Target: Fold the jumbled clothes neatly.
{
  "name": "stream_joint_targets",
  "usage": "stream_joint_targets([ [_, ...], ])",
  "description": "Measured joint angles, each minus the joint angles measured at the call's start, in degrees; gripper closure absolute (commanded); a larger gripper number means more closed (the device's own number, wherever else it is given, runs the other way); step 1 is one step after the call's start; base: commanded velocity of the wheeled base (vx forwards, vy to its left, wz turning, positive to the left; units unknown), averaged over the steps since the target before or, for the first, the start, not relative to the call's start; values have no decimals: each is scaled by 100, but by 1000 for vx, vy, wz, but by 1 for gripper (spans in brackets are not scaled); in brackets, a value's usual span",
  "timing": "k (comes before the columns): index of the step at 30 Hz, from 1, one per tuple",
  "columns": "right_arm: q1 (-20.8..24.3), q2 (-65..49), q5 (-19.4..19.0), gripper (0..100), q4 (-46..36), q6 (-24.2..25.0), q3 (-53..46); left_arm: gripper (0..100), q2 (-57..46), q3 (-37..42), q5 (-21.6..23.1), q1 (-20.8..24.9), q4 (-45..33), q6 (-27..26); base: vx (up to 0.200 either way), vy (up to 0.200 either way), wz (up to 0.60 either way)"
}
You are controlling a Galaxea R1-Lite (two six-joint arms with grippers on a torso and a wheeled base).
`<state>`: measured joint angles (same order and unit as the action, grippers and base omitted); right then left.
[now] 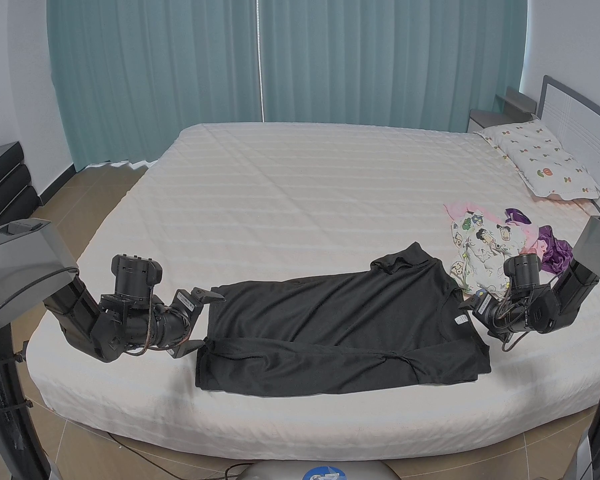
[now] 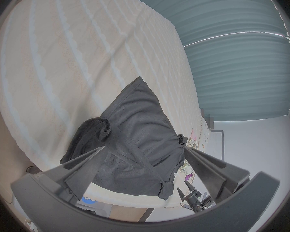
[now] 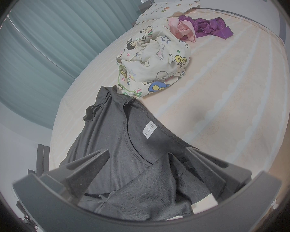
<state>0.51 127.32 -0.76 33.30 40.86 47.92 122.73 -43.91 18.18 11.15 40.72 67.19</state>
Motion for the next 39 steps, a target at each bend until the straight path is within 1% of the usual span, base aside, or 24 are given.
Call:
stream_joint_targets([
  [5, 0, 0, -2, 0, -2, -6, -2, 0, 0, 4, -1, 0, 1, -5, 0, 0, 0],
  [17, 17, -4, -2, 0, 0, -9, -2, 0, 0, 20, -11, 28, -5, -9, 0, -200, 0],
  [25, 4, -6, -2, 0, -2, -15, -2, 0, -16, 80, -28, 55, -43, -38, 0, 0, 0],
  [30, 20, -26, 0, 0, -2, -15, -5, 0, -61, 150, -129, 33, -54, -96, 0, 0, 0],
  [33, 39, -44, 0, 0, -5, -17, -32, 0, -115, 149, -167, -33, -188, -435, 0, 0, 0],
  [39, 63, -59, -2, 0, -2, -15, -57, 0, -165, -182, -468, -229, -1064, -1437, 0, 0, 0],
])
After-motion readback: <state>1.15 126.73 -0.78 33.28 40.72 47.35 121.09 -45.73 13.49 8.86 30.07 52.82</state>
